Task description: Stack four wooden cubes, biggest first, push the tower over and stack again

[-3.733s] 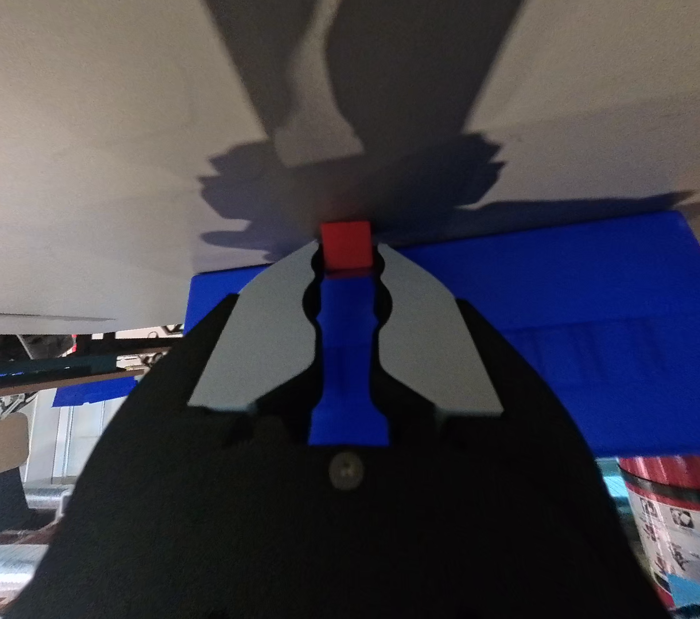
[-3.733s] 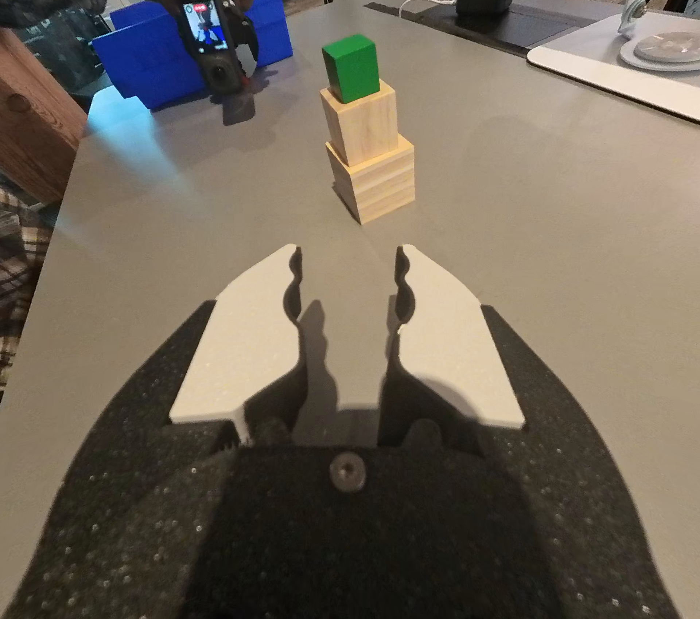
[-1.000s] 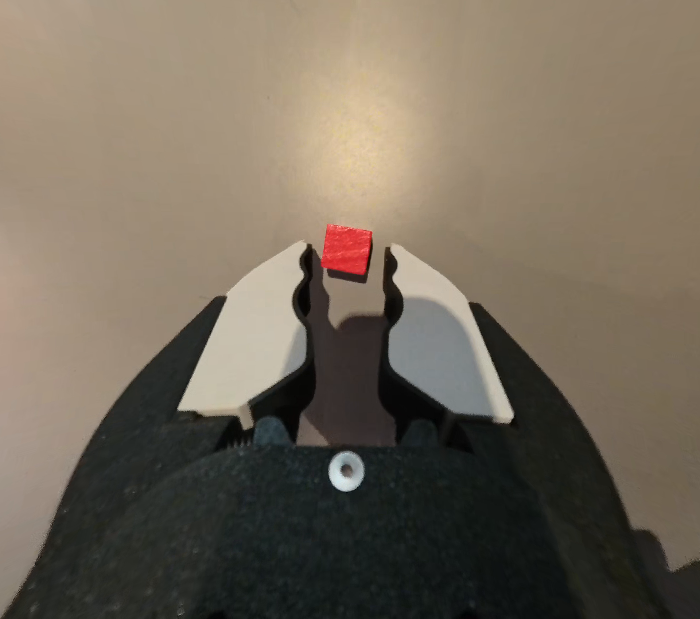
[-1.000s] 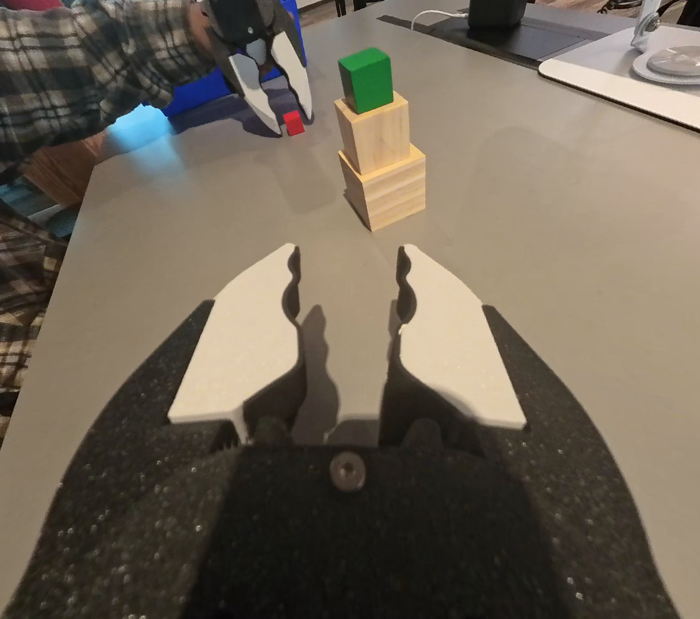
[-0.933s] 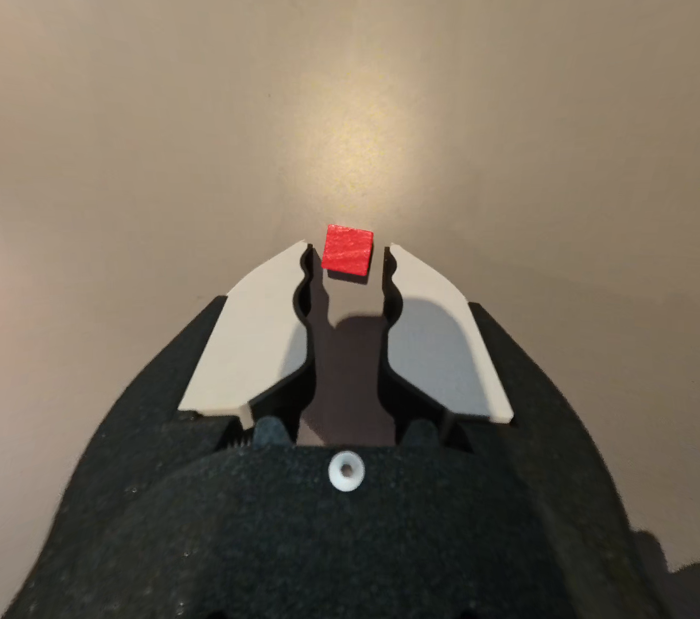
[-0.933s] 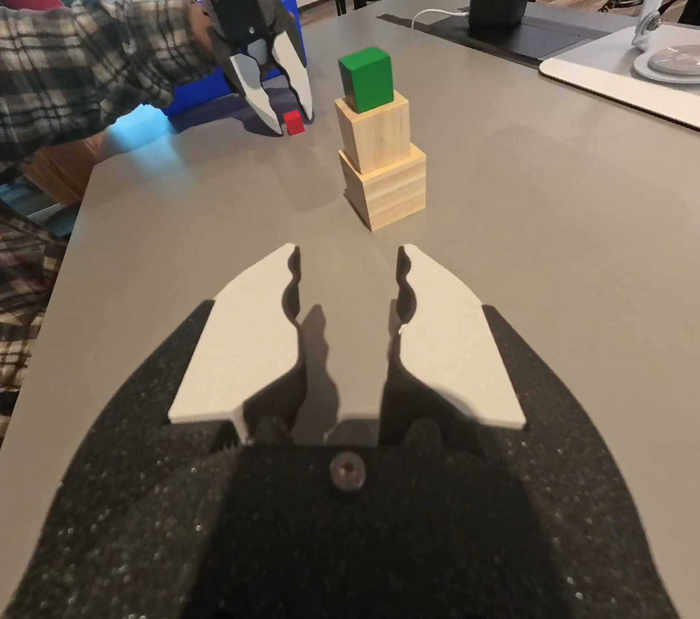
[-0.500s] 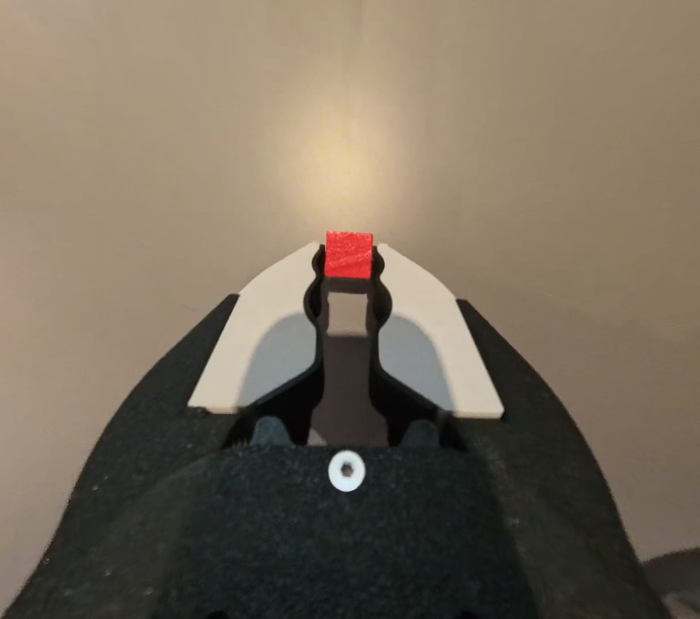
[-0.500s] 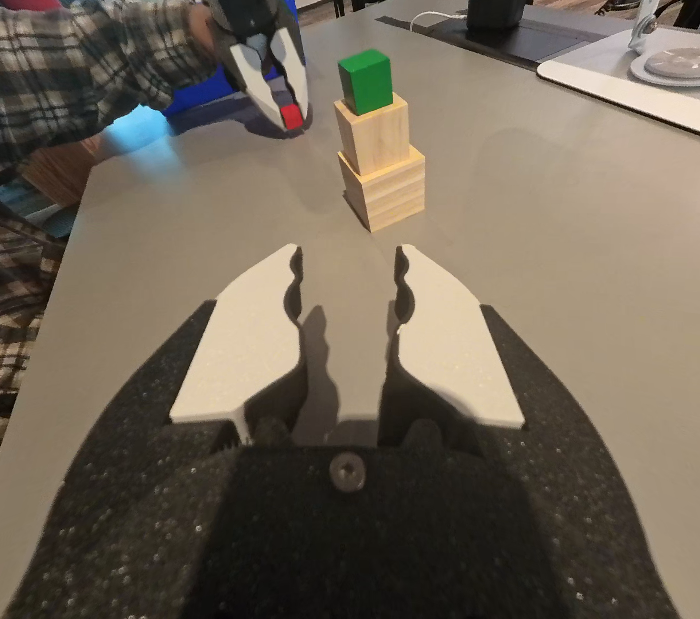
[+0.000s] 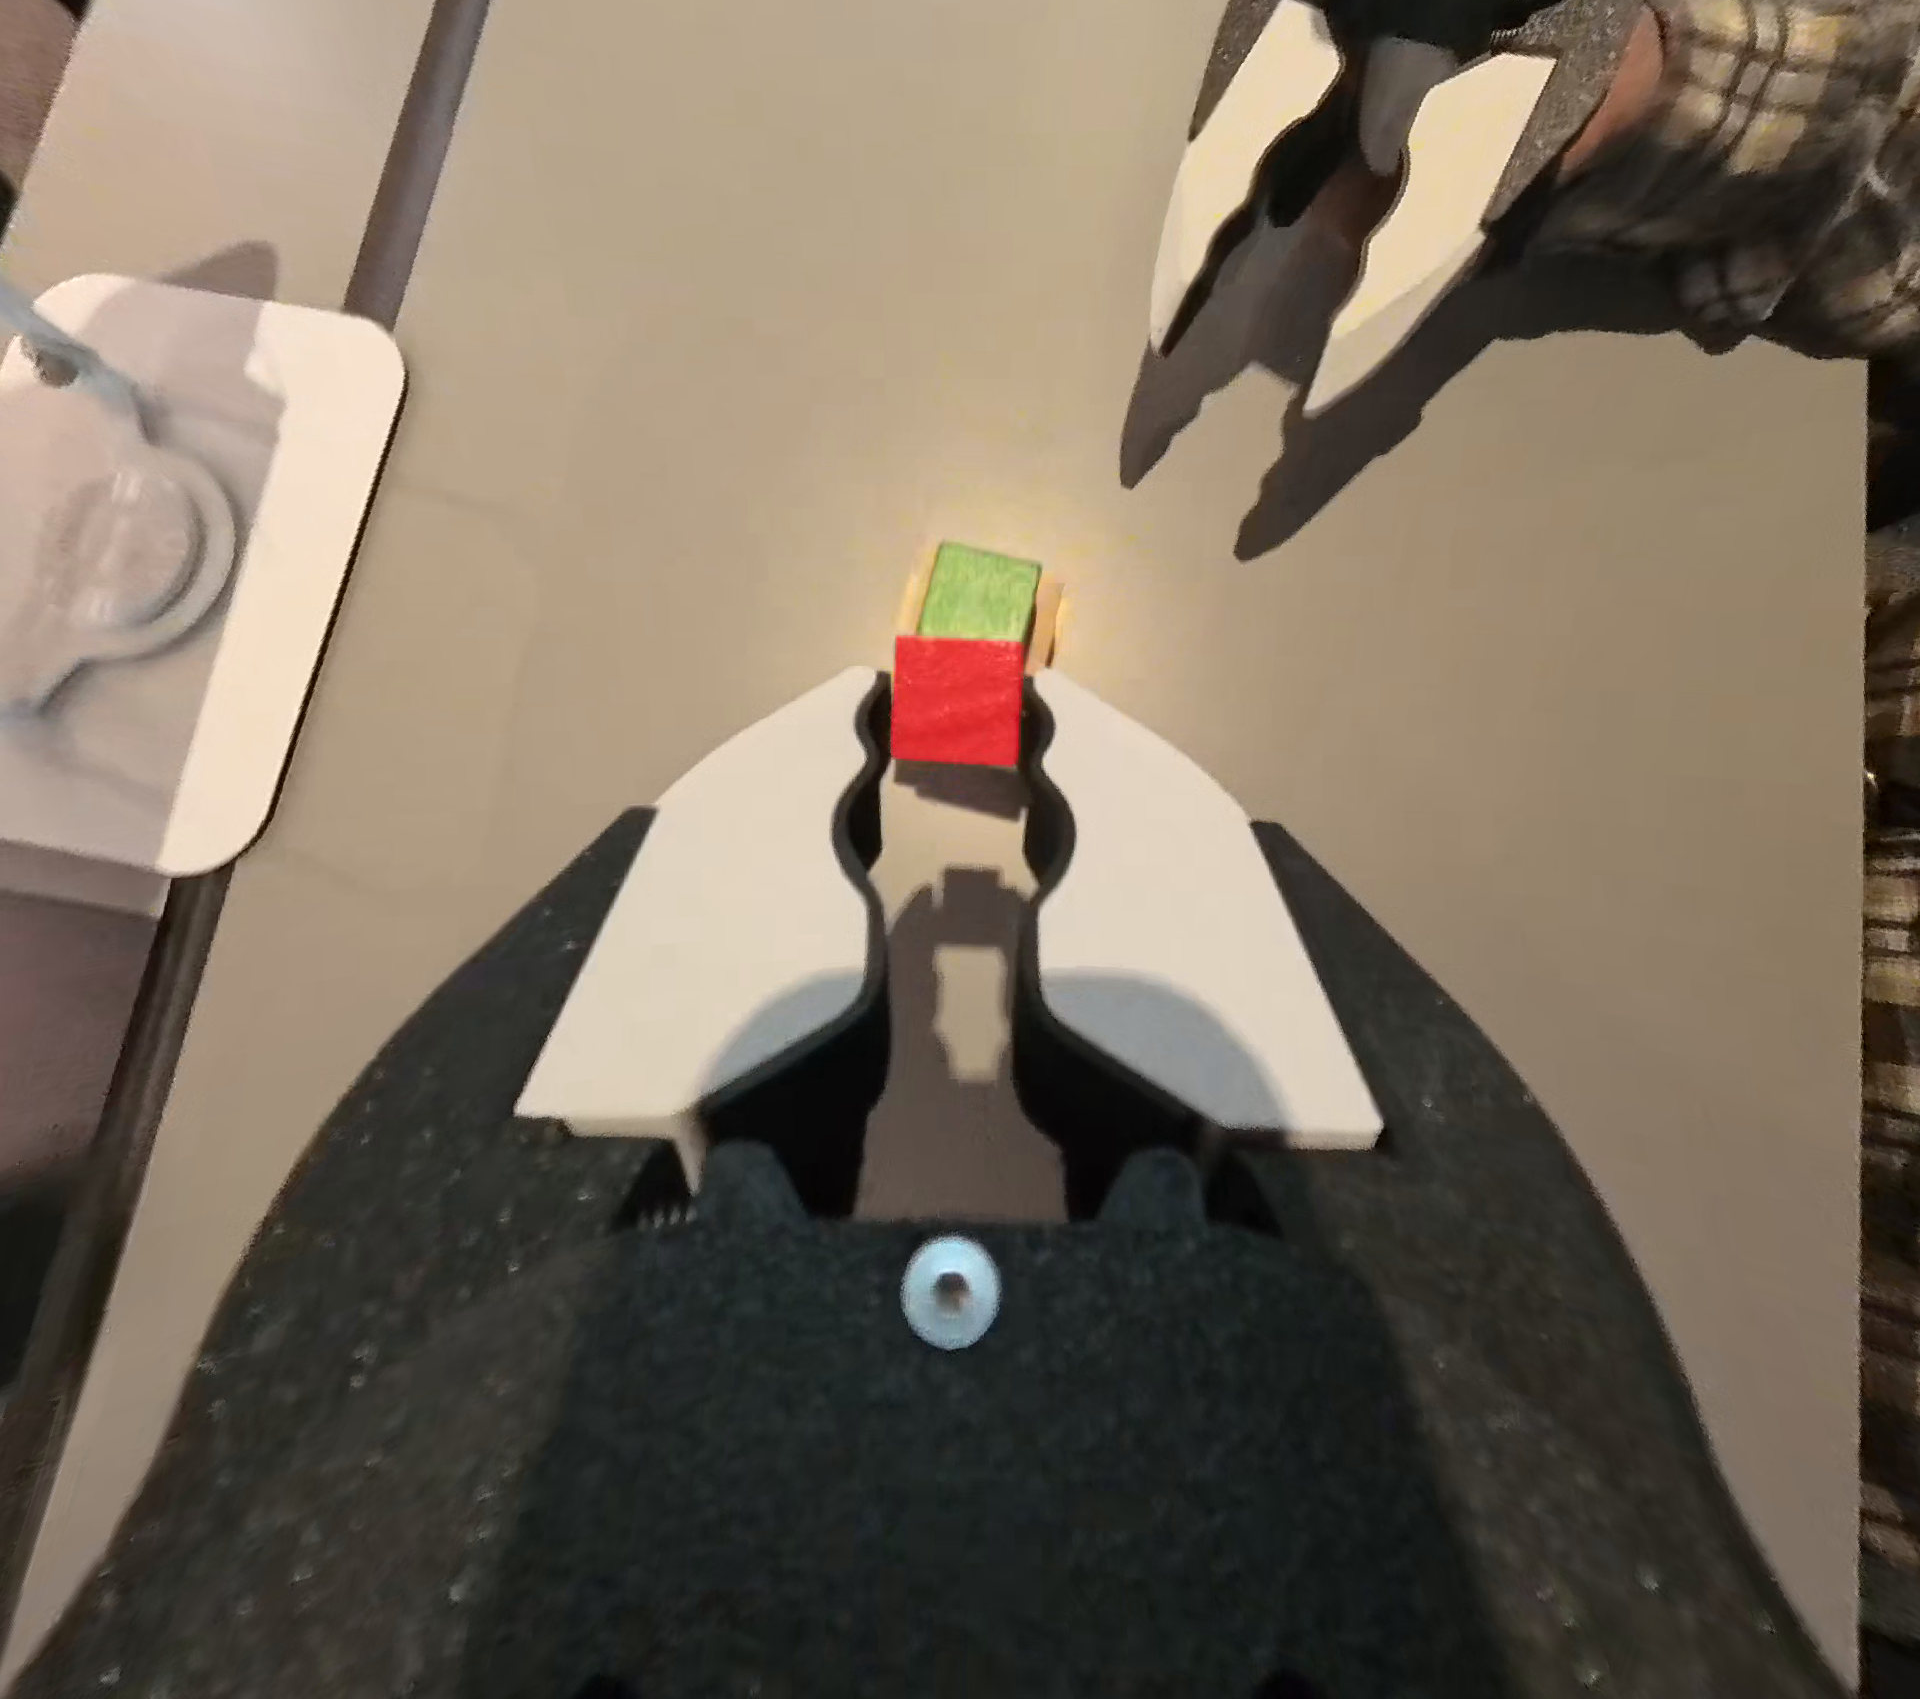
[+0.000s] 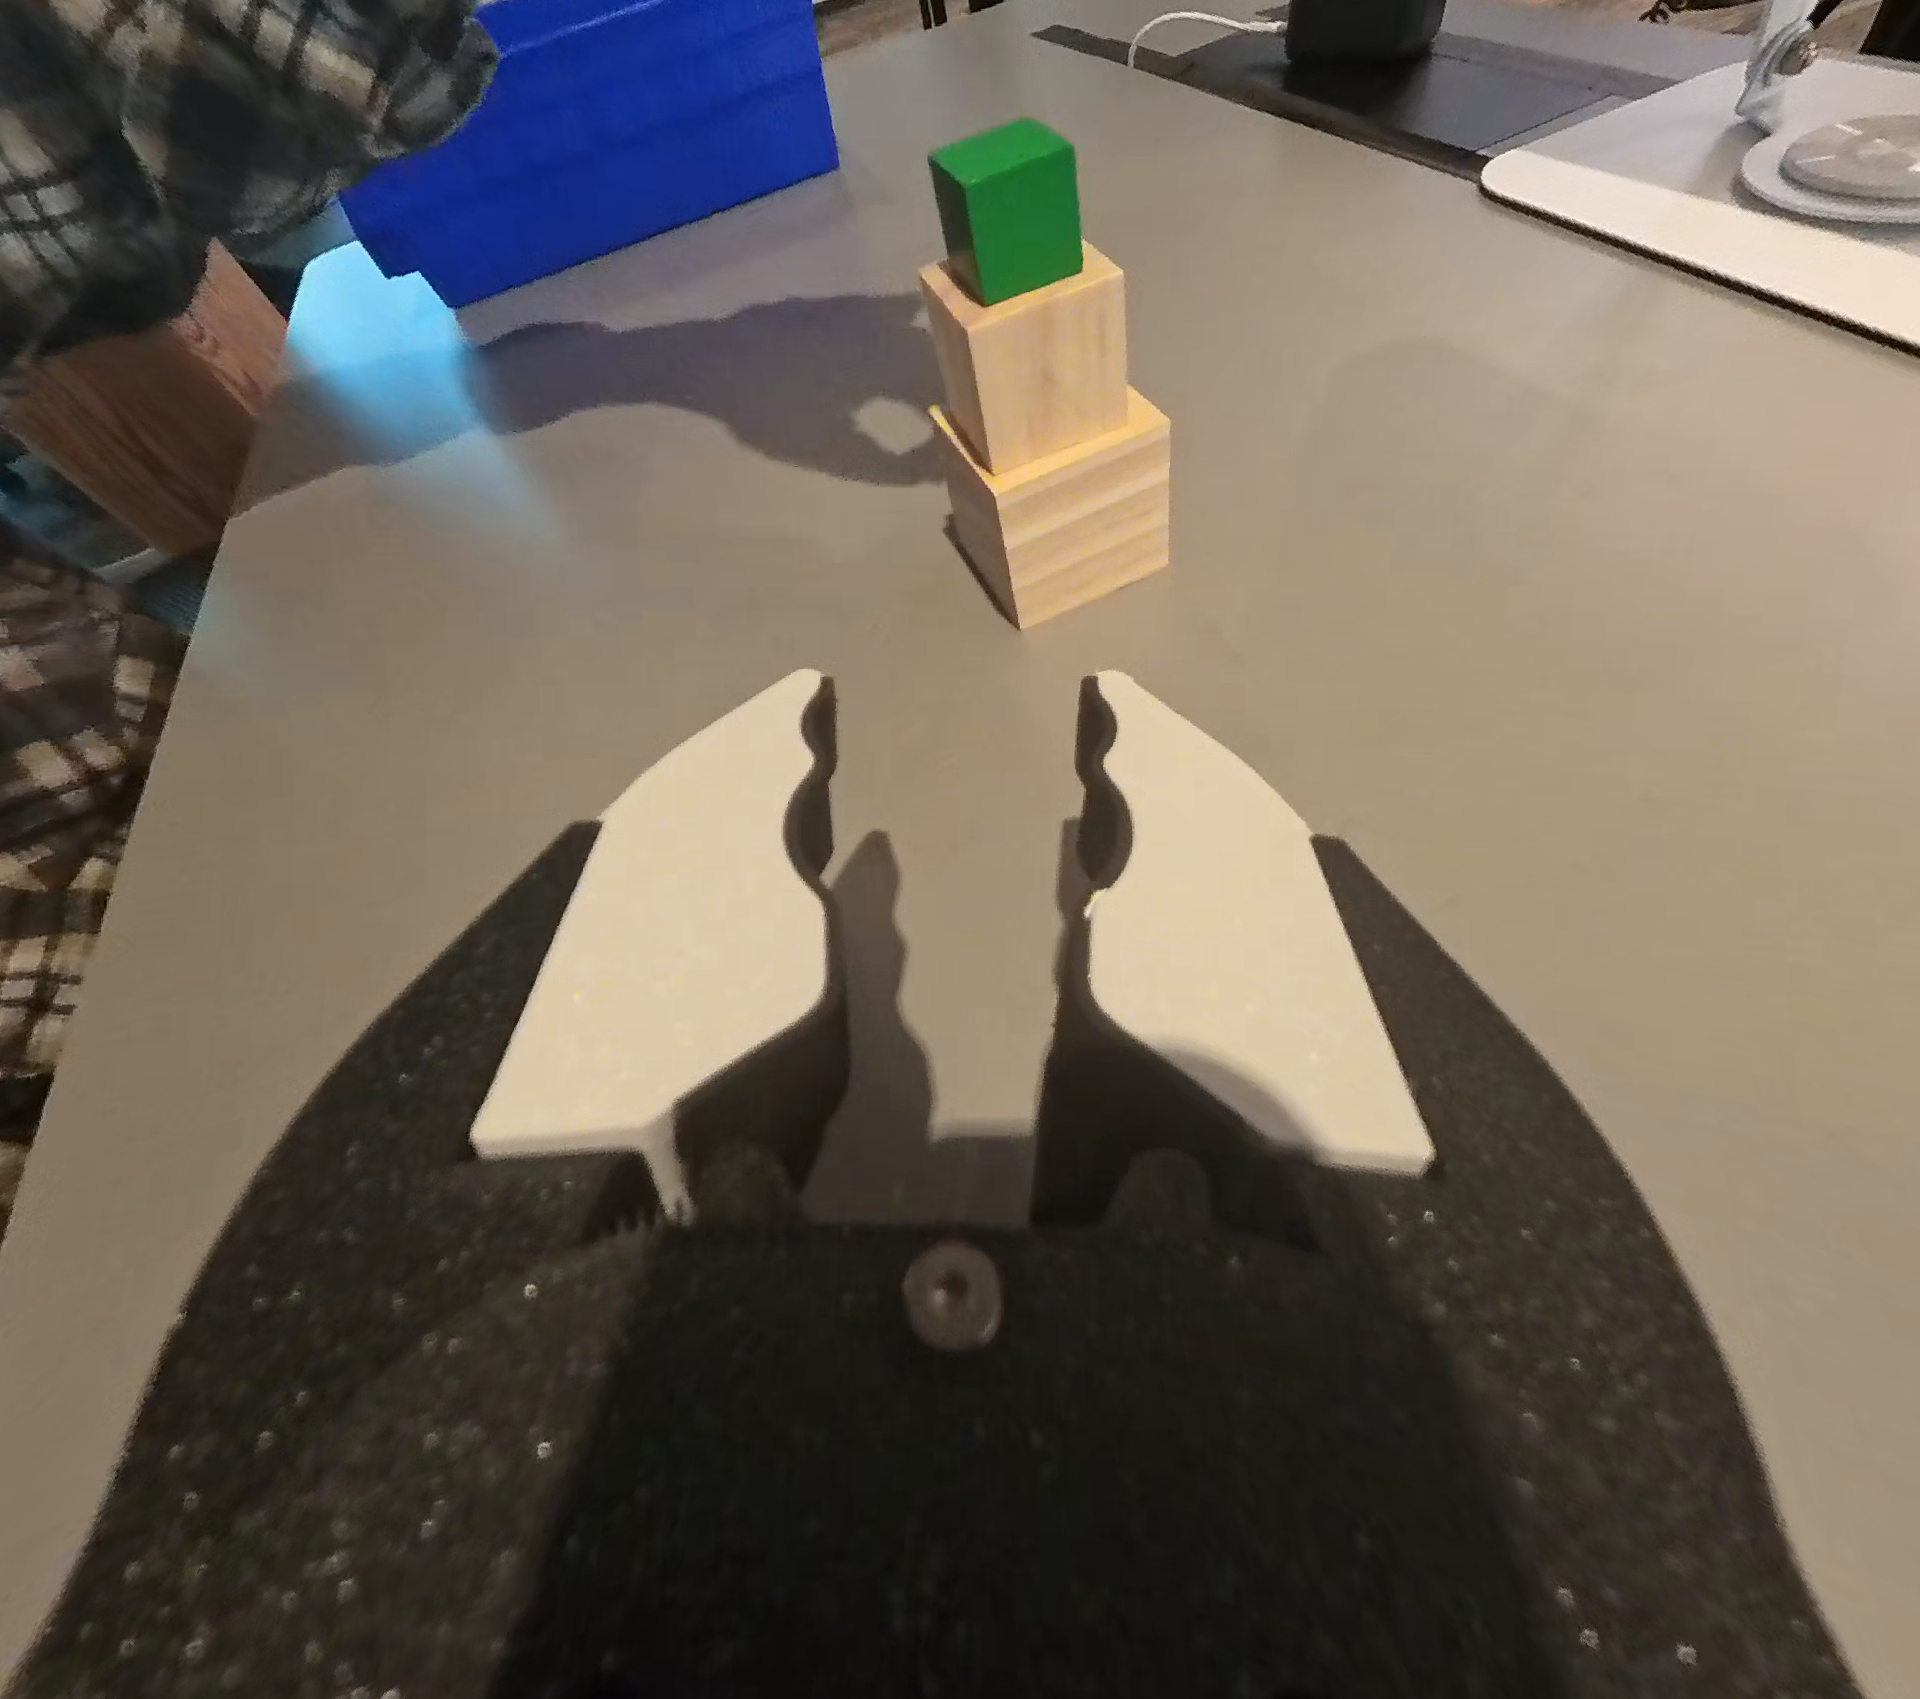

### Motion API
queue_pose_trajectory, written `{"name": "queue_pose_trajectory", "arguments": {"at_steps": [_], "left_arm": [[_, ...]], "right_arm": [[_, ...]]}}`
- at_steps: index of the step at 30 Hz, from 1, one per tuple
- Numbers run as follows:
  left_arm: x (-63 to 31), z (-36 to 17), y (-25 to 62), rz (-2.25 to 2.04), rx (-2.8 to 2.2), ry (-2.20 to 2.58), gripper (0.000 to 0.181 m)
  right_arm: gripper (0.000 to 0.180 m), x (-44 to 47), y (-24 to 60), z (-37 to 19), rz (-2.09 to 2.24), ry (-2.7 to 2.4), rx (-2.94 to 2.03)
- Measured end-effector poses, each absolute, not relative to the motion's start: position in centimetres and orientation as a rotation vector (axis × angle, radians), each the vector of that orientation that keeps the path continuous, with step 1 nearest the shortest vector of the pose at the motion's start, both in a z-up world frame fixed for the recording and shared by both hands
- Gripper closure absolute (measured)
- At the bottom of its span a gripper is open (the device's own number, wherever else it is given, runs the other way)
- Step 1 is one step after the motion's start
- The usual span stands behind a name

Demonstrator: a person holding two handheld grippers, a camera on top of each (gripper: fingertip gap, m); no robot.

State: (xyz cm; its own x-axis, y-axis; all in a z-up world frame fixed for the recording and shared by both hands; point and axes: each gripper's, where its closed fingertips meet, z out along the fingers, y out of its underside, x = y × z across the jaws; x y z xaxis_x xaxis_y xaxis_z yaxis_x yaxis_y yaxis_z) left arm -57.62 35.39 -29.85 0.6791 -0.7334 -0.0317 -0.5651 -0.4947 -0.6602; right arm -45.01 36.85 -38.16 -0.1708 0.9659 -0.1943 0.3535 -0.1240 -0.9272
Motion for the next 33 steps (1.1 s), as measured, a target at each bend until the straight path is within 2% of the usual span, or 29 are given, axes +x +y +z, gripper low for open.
{"name": "queue_pose_trajectory", "arguments": {"at_steps": [11, 33], "left_arm": [[-55.4, -32.8, 37.0, -0.359, -2.291, 1.134, 0.158], [-55.4, -33.3, 36.9, -0.359, -2.268, 1.197, 0.158]], "right_arm": [[0.136, -44.9, 36.8, -37.7, 1.303, -1.546, -1.47], [0.136, -45.0, 36.7, -37.8, 1.308, -1.55, -1.472]]}}
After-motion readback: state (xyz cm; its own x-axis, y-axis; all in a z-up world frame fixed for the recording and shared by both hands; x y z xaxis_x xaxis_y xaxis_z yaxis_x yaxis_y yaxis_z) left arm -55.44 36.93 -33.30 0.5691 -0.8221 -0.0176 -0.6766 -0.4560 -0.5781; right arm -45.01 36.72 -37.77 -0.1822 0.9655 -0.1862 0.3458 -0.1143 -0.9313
